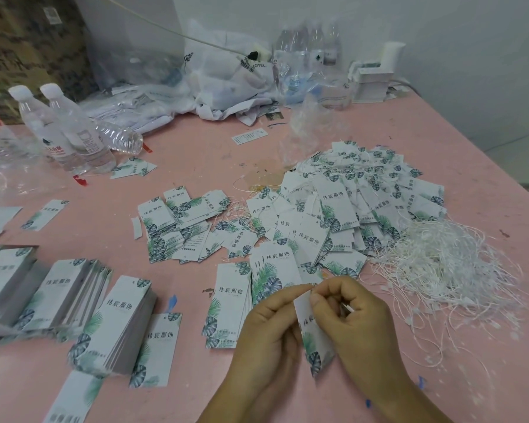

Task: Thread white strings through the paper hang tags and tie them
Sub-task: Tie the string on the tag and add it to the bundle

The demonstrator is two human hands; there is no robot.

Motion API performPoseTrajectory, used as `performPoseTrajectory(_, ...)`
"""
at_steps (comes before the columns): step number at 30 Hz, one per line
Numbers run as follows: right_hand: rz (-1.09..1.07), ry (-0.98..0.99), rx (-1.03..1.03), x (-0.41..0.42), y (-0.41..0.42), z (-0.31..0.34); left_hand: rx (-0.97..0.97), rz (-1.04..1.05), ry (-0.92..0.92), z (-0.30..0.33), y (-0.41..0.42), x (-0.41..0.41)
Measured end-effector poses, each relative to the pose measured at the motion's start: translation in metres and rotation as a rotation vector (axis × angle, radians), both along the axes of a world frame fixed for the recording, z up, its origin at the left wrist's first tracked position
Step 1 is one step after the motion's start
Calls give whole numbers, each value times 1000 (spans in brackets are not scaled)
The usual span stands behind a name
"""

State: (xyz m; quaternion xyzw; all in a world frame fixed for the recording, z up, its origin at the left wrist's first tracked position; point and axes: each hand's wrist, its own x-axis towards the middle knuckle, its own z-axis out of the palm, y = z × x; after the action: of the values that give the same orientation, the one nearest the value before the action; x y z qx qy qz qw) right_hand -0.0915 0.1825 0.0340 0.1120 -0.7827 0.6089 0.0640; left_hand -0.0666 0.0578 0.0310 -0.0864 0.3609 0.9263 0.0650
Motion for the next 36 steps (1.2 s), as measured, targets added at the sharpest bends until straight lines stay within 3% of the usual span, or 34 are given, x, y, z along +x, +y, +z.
performPoseTrajectory(7, 63, -40, -29, 2, -1, 2, -95, 119, -74, -6, 3, 2)
performPoseTrajectory(10, 158, -138, -225, -2, 2, 4, -104, 162, -77, -8, 0, 1)
performPoseTrajectory(14, 83, -167, -434, -19, 21, 5, -83, 285, -32, -8, -5, -2)
performPoseTrajectory(20, -106, -68, -93, -24, 24, 4, 32, 323, 0, -7, -17, -5)
performPoseTrajectory(23, -88, -85, -15, -24, 26, 6, 86, 323, 4, -3, -24, -7)
performPoseTrajectory(30, 196, -577, -626, -29, 25, 16, 119, 366, -11, 12, -37, -10)
performPoseTrajectory(36, 375, -709, -826, -31, 29, 23, 136, 356, 31, 20, -43, -7)
